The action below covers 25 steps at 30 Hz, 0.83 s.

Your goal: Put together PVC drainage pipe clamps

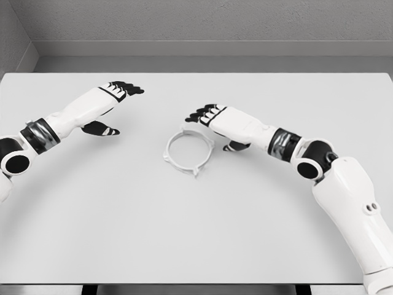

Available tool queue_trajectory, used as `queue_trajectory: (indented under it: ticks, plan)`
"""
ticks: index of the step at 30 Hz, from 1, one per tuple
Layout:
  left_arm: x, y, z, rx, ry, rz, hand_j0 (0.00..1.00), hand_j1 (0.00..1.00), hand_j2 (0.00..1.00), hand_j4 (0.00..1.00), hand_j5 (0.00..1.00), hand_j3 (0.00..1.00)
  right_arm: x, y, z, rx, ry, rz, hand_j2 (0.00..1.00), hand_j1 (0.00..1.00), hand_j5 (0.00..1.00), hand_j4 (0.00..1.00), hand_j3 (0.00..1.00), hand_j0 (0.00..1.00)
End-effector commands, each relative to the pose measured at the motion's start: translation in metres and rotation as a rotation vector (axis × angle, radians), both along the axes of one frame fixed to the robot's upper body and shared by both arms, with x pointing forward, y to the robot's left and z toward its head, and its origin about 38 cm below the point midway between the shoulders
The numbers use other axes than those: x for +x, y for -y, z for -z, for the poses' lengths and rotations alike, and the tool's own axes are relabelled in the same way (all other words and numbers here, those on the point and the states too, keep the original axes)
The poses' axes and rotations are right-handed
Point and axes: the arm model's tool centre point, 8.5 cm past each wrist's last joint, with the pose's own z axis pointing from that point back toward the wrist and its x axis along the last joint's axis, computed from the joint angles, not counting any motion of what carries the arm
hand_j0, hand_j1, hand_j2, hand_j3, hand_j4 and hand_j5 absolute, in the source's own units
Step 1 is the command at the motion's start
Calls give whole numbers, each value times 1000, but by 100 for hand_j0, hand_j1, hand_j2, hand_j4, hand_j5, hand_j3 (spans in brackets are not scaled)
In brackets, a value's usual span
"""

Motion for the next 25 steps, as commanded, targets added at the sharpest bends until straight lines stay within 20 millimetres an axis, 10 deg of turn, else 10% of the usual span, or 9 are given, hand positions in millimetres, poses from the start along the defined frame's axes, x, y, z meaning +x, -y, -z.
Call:
queue_trajectory:
  ticks: [1, 4, 8, 17, 25]
  plan:
    - [0, 0, 0, -7, -1, -1, 100, 100, 100, 100, 100, 100, 0, -1, -1, 8, -3, 0, 100, 100, 100, 100, 100, 100]
    - [0, 0, 0, -5, -1, -1, 100, 100, 100, 100, 100, 100, 8, 9, -15, 16, 25, 22, 100, 100, 100, 100, 100, 100]
    - [0, 0, -1, -6, 0, -2, 100, 100, 100, 100, 100, 100, 0, 80, -105, 56, 247, 155, 100, 100, 100, 100, 100, 100]
    - [-5, -21, -1, 20, -9, -28, 100, 100, 100, 100, 100, 100, -99, 228, -109, 36, 314, 435, 100, 100, 100, 100, 100, 100]
    - [-4, -61, -7, 9, 1, -133, 100, 100, 100, 100, 100, 100, -102, 229, -104, 30, 298, 436, 100, 100, 100, 100, 100, 100]
